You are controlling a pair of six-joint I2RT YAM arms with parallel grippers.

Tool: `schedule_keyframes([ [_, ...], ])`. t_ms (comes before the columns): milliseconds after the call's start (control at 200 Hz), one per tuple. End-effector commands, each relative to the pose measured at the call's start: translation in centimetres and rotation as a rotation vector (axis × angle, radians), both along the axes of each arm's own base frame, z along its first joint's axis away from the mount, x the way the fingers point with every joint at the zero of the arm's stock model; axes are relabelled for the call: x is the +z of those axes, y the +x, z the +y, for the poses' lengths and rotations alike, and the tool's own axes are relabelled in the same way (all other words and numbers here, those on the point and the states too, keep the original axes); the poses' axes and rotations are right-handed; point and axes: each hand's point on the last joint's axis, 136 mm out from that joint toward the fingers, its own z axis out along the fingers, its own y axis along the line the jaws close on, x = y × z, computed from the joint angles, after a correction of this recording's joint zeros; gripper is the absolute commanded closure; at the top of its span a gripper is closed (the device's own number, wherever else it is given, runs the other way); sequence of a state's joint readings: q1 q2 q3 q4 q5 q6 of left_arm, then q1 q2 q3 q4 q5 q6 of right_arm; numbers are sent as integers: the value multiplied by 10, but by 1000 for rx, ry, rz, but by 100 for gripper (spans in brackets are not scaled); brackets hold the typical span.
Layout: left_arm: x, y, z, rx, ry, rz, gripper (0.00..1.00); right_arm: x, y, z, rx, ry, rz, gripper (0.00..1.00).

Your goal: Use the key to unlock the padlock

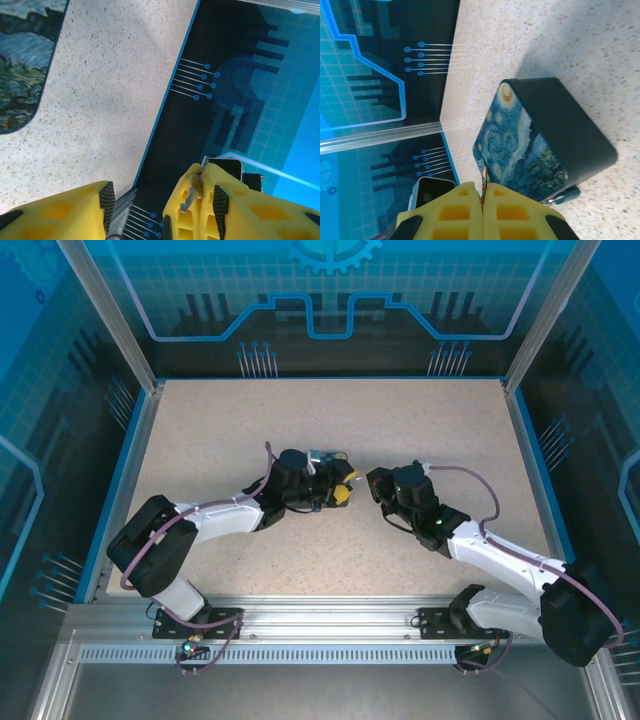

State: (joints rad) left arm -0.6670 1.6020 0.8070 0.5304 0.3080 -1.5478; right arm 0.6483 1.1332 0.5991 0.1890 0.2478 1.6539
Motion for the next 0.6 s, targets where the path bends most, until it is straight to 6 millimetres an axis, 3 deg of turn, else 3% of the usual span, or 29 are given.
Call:
schedule_keyframes([
  [0,28,8,-10,-1,-66,-55,46,19,7,7,-21,42,-48,100],
  [595,24,16,-17,21,-79,-43,65,5,-1,7,-20,30,-20,100],
])
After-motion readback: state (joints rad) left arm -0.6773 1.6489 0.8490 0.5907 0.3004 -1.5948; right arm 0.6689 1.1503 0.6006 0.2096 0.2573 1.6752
